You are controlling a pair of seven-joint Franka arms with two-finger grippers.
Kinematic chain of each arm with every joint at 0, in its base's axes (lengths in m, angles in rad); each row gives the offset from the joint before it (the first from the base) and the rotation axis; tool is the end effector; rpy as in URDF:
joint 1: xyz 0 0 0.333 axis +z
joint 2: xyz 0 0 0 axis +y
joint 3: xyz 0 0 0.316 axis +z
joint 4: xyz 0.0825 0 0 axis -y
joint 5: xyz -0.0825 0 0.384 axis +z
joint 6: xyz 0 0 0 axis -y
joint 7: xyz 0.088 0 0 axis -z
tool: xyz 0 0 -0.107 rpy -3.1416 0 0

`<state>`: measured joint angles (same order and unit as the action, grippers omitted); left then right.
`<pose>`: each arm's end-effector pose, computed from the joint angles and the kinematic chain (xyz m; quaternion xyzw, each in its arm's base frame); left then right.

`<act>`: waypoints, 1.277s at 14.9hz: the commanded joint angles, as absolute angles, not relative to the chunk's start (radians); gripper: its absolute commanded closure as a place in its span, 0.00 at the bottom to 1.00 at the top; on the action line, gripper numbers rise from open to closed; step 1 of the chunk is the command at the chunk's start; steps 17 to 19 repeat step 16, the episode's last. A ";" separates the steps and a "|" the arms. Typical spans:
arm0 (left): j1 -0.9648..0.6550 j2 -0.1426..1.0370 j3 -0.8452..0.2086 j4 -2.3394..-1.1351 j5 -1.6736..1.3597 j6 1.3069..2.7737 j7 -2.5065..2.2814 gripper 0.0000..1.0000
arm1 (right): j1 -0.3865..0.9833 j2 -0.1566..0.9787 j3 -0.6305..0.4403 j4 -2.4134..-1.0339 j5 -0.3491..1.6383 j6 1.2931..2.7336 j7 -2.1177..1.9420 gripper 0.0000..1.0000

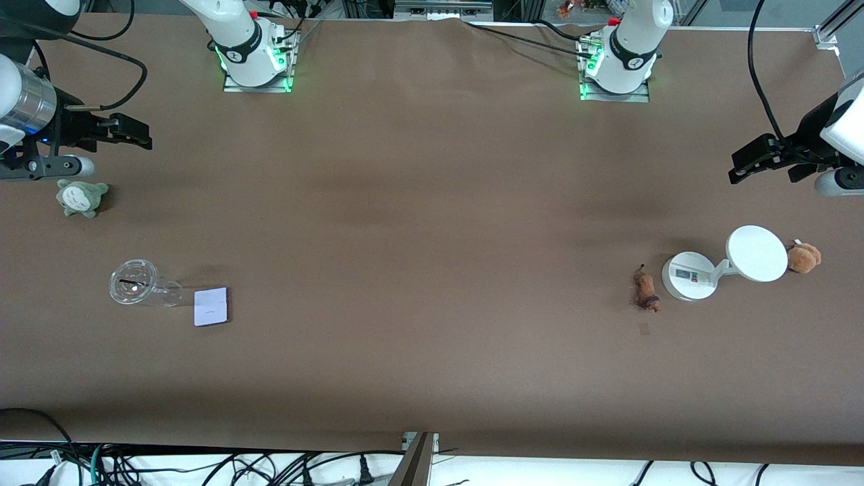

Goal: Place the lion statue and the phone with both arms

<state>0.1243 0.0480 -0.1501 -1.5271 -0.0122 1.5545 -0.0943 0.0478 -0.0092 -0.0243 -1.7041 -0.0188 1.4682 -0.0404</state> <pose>0.5674 -0.0138 0.6171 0.9993 0.0343 -0.0106 0.0091 0.5325 0.0103 0.5601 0.9930 0.0319 -0.1132 0.0083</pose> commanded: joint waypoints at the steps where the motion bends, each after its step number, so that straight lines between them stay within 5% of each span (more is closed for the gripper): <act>1: 0.126 0.060 -0.152 -1.497 -0.015 1.537 -0.095 0.00 | 0.029 -0.020 -0.008 -1.697 -0.028 1.477 -0.029 0.00; 5: 0.129 0.060 -0.152 -1.497 -0.015 1.536 -0.095 0.00 | 0.023 0.066 -0.009 -1.550 -0.026 1.439 -0.037 0.00; 19: 0.129 0.060 -0.152 -1.499 -0.015 1.534 -0.095 0.00 | 0.031 0.066 -0.008 -1.554 -0.031 1.413 -0.031 0.00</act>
